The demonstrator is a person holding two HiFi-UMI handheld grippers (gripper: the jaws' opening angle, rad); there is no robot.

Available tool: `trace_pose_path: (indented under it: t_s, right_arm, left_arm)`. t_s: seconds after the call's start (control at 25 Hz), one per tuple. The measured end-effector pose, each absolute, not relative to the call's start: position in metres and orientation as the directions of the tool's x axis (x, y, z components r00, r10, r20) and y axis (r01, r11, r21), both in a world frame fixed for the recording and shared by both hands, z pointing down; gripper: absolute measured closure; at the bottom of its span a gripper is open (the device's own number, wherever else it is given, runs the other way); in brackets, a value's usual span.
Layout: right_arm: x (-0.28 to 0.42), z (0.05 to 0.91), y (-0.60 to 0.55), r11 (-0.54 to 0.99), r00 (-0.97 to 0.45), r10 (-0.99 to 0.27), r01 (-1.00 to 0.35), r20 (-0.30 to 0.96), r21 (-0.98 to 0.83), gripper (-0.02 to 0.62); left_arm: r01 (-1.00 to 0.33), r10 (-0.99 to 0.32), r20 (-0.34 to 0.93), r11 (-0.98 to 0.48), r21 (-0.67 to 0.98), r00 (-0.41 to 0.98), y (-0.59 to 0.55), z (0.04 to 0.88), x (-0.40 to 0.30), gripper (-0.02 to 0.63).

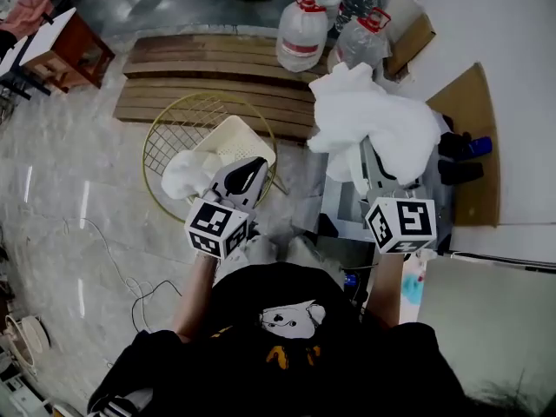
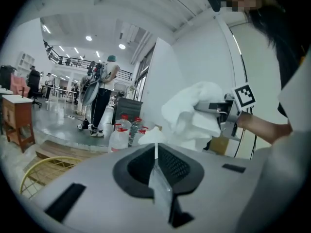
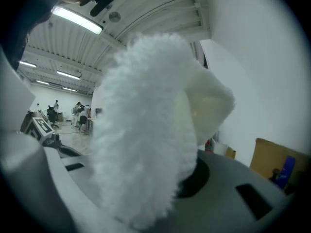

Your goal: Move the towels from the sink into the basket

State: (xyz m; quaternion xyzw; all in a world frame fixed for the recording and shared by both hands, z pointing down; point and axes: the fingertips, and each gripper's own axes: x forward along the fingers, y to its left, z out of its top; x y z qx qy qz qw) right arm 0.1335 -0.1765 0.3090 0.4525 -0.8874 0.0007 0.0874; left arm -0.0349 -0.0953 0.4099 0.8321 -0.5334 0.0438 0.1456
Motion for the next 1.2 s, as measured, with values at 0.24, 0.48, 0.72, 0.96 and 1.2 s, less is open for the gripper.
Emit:
trace_pose_path:
  t_s: [0.24,0.48,0.72,0.96,1.2]
  right_arm:
    - [0.019,0.294,-0.162,0.721,-0.712,-0.692,-0.687,0.12,0.087,0.471]
    - [-0.086,0.321,-0.154,0.825,-0.811,-0.563,-0.561,0.159,0.063,0.471]
    - [-0.166,0.392,-0.164,0.878,-0.834,-0.477,-0.466,0.276,0.109,0.471]
    - [-0.22,0.511,-0.198,0.901,-0.777,-0.434,-0.388,0.456,0.196,0.469]
    - [-0.229,0.669,-0.21,0.933,-0.619,-0.337,-0.321,0.71,0.163,0.466]
  left_arm:
    - [-0.939,-0.917,0.239,-0.274,0.206,0.32,-0.066,0.421,-0.116,0.589]
    - [-0.968,-0.944,0.276,-0.12,0.222,0.181,-0.025,0.437,-0.186,0.589]
    - [-0.975,-0.952,0.295,-0.021,0.221,0.087,-0.002,0.448,-0.236,0.589]
    - [-0.976,-0.951,0.307,0.019,0.216,0.049,0.0,0.459,-0.262,0.589]
    - [-0.976,-0.94,0.34,0.048,0.214,0.028,-0.002,0.472,-0.281,0.589]
